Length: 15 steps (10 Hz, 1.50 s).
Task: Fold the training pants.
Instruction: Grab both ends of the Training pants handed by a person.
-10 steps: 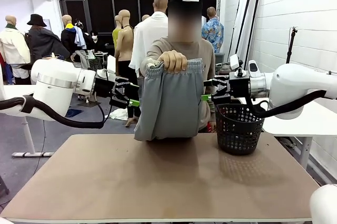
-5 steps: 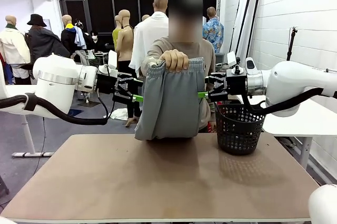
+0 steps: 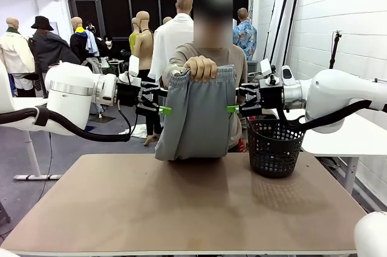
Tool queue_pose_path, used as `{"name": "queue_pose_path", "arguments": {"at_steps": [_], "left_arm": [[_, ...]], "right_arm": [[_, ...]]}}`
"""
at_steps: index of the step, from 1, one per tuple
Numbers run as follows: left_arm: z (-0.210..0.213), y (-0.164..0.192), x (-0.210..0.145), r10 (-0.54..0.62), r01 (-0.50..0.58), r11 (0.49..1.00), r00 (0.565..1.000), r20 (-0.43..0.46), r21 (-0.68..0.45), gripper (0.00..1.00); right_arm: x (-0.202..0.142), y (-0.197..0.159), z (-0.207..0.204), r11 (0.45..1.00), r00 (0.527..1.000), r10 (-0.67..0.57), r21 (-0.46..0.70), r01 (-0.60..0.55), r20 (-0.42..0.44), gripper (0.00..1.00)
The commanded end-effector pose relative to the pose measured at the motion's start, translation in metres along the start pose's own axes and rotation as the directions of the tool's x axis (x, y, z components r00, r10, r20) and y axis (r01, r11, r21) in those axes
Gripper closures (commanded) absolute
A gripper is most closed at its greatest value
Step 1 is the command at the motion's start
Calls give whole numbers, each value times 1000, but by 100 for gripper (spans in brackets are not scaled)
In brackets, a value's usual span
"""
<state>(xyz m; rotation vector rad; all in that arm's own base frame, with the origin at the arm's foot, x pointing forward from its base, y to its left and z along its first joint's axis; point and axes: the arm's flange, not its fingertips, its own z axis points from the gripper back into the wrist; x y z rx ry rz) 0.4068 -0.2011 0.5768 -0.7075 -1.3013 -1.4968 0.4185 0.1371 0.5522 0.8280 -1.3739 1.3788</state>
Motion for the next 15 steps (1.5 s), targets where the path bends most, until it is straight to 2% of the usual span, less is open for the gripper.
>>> {"name": "queue_pose_path", "arguments": {"at_steps": [1, 7, 12, 15], "left_arm": [[-5, 8, 4, 29, -29, 1000, 999, 44, 1, 0], [-11, 15, 8, 68, -72, 997, 994, 87, 35, 0], [-15, 16, 14, 96, -98, 995, 986, 135, 7, 0], [-23, 22, 10, 134, -134, 991, 980, 150, -10, 0]], "right_arm": [[4, -7, -3, 1000, 1000, -2, 25, 2, 8, 0], [19, -10, -12, 998, 999, 13, 61, -15, 42, 0], [32, -13, -21, 998, 998, 33, 58, -36, 56, 0], [35, -16, -26, 999, 998, -4, 42, 1, 62, 0]]}}
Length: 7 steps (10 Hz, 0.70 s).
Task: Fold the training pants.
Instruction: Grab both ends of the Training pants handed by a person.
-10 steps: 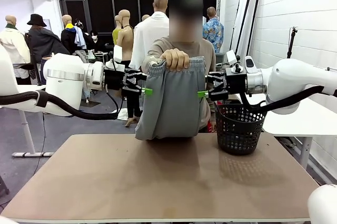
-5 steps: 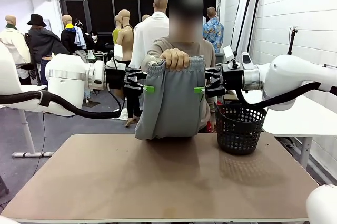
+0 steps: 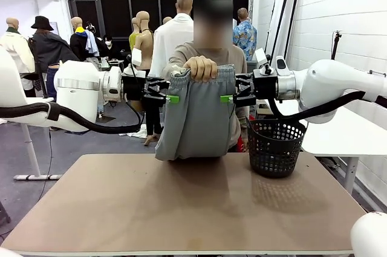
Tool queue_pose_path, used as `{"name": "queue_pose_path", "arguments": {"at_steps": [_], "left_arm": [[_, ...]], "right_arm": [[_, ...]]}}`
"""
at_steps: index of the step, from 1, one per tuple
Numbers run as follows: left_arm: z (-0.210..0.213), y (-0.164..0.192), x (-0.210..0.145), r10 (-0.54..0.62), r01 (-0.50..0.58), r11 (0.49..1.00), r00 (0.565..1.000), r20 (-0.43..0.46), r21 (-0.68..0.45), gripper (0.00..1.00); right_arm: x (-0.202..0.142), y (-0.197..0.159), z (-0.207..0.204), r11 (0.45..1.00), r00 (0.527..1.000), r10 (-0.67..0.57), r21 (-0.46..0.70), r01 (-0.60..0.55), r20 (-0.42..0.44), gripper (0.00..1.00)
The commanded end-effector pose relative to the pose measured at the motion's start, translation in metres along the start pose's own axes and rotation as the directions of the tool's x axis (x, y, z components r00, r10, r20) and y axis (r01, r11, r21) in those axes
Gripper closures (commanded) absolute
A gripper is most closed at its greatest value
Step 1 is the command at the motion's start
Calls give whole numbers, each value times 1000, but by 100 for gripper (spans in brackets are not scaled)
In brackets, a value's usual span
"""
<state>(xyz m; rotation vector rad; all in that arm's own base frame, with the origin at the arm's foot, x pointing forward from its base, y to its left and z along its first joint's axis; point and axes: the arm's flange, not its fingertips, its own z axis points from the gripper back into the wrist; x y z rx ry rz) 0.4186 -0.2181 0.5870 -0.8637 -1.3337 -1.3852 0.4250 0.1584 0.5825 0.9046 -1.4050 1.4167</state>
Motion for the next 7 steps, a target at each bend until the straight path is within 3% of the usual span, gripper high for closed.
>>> {"name": "queue_pose_path", "arguments": {"at_steps": [1, 4, 5, 7], "left_arm": [[-10, 10, 1, 45, -44, 999, 998, 43, -21, 0], [-18, 14, 1, 51, -49, 998, 997, 51, -39, 0], [-21, 15, 1, 55, -53, 998, 998, 44, -36, 7], [-23, 17, 2, 43, -42, 999, 998, 53, -18, 46]], "right_arm": [[5, -3, -8, 999, 999, -35, -11, 35, -14, 0], [2, -6, -10, 999, 998, -54, -3, 54, -29, 0], [2, -6, -12, 997, 997, -74, 9, 74, -35, 0], [2, -8, -14, 995, 995, -94, 13, 95, -33, 39]]}}
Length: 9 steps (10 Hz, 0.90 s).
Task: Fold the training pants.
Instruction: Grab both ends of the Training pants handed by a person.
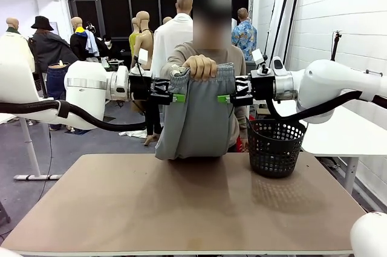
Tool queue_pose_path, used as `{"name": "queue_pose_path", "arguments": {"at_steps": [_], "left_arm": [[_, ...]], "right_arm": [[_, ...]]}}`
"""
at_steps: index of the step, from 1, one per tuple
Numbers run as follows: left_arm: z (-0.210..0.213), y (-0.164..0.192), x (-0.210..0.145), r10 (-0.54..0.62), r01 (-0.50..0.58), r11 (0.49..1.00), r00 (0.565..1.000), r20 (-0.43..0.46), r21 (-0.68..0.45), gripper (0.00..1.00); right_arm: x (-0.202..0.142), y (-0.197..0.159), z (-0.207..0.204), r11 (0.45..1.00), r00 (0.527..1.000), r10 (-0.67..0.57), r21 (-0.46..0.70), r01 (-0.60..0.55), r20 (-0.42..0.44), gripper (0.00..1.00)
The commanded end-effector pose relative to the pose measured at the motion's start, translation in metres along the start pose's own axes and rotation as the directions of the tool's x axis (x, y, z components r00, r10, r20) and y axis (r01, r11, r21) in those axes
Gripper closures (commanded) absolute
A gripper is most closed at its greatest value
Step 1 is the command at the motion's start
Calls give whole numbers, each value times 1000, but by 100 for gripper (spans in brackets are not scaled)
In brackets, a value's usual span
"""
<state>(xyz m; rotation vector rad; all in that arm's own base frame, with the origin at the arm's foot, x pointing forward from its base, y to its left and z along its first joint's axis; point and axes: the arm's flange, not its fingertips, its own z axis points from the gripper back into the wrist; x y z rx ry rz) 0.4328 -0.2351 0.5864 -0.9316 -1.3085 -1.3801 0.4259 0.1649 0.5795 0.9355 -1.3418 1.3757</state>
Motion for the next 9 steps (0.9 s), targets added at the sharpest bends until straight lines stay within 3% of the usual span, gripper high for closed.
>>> {"name": "queue_pose_path", "arguments": {"at_steps": [1, 3, 9], "left_arm": [[-5, 5, 4, 1, -2, 1000, 1000, 26, 27, 66], [-7, 6, 4, -1, 0, 999, 1000, 27, 33, 100], [-3, 12, 1, 6, -10, 996, 999, 53, 86, 100]], "right_arm": [[5, -8, -8, 999, 999, -33, 10, 33, -14, 59], [8, -10, -6, 998, 998, -56, 18, 56, 12, 98], [13, -11, -6, 989, 991, -125, 86, 120, 50, 100]]}}
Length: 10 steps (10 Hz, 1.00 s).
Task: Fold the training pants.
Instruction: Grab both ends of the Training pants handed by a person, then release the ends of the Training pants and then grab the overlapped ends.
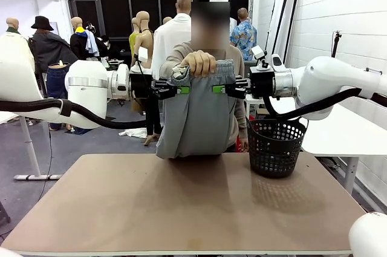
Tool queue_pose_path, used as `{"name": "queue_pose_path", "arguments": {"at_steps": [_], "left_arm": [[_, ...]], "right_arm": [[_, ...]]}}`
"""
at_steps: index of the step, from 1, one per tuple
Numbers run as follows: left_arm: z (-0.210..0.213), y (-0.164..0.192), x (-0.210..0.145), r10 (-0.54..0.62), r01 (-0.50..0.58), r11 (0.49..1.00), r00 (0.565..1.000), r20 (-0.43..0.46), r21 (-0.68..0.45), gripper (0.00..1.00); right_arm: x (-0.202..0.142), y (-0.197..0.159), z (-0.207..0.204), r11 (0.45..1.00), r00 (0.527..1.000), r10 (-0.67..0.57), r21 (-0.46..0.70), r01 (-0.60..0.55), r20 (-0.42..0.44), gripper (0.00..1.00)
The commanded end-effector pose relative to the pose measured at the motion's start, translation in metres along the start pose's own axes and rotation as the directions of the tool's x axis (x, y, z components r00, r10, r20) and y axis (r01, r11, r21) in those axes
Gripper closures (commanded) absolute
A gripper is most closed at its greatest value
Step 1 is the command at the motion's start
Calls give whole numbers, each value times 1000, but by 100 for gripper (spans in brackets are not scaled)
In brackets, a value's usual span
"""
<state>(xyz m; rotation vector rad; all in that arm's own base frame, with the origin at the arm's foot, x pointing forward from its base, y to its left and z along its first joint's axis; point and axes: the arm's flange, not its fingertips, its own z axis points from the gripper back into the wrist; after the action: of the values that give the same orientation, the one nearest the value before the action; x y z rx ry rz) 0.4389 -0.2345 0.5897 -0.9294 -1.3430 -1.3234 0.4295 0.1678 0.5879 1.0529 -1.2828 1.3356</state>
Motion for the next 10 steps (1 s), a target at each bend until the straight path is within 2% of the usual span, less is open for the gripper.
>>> {"name": "queue_pose_path", "arguments": {"at_steps": [1, 4, 5, 6, 7, 10], "left_arm": [[-2, 6, 1, -16, 13, 998, 999, 49, 61, 100], [-2, 8, -2, -10, 8, 999, 999, 46, 50, 100], [-5, 12, -5, -4, 5, 999, 1000, -13, 38, 100], [-8, 20, -14, 53, -66, 990, 992, -112, -125, 100], [1, 5, -4, 8, -9, 999, 1000, 14, 31, 100], [1, 5, -4, 8, -9, 999, 1000, 14, 31, 100]], "right_arm": [[6, -6, -6, 998, 999, -40, 42, 39, 3, 100], [2, -8, -8, 999, 999, -29, 39, 30, -14, 100], [0, -7, -9, 1000, 999, -10, 15, 10, -35, 100], [-3, -7, -10, 1000, 998, 21, 2, -21, -58, 100], [-2, -3, -5, 999, 1000, -20, 30, 21, -10, 100], [-2, -3, -5, 999, 1000, -20, 30, 21, -10, 100]]}}
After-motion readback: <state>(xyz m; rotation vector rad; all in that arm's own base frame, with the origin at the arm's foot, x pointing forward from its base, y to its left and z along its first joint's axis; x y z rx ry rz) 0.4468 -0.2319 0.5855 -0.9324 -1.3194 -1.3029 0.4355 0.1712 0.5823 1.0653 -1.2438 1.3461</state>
